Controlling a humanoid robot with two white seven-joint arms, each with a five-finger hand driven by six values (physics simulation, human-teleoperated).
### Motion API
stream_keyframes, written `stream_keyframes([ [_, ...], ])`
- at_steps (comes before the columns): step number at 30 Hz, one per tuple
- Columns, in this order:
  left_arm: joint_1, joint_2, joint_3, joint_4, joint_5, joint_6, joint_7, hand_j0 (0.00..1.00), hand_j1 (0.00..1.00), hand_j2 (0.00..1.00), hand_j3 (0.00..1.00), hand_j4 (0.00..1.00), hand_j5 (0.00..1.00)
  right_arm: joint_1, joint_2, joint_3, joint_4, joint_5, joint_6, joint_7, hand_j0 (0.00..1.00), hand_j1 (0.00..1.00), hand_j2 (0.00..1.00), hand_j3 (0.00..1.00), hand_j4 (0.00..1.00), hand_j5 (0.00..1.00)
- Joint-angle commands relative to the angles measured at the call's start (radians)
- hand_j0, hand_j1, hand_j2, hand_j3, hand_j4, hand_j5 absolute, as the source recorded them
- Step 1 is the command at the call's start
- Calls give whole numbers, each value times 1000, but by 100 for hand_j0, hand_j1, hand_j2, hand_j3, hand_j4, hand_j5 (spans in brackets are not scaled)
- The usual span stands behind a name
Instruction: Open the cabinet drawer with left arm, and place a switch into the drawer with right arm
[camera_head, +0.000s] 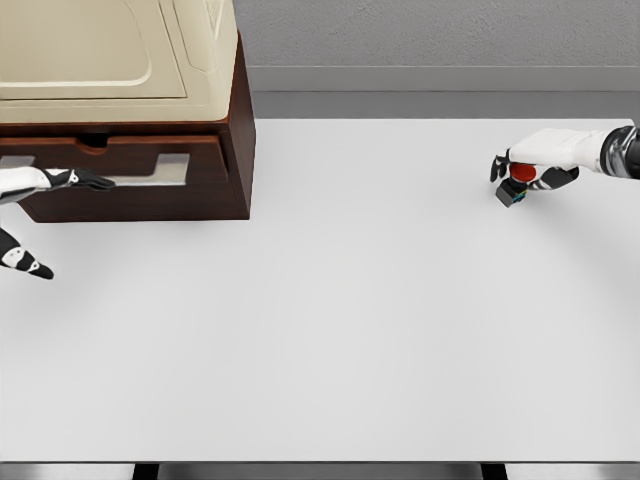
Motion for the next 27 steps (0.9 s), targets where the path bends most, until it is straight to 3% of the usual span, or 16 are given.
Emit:
stream_keyframes([
  [1, 0, 28, -13, -10, -54, 0, -1, 100, 100, 100, 100, 100, 100, 0, -1, -1, 1, -19, -1, 0, 58, 58, 58, 58, 58, 58],
  [12, 3, 74, -13, -43, -8, -7, 2, 100, 100, 100, 100, 100, 100, 0, -1, -1, 1, -22, -10, 0, 48, 48, 48, 48, 48, 48],
  [22, 12, 114, -14, -86, 56, -38, 1, 100, 100, 100, 100, 100, 100, -21, 1, -1, -28, -88, -32, 0, 48, 48, 48, 48, 48, 48],
  [27, 54, 127, -11, -88, 84, -80, -5, 100, 100, 100, 100, 100, 100, -29, 8, 6, -51, -110, -32, 0, 48, 48, 48, 48, 48, 48],
])
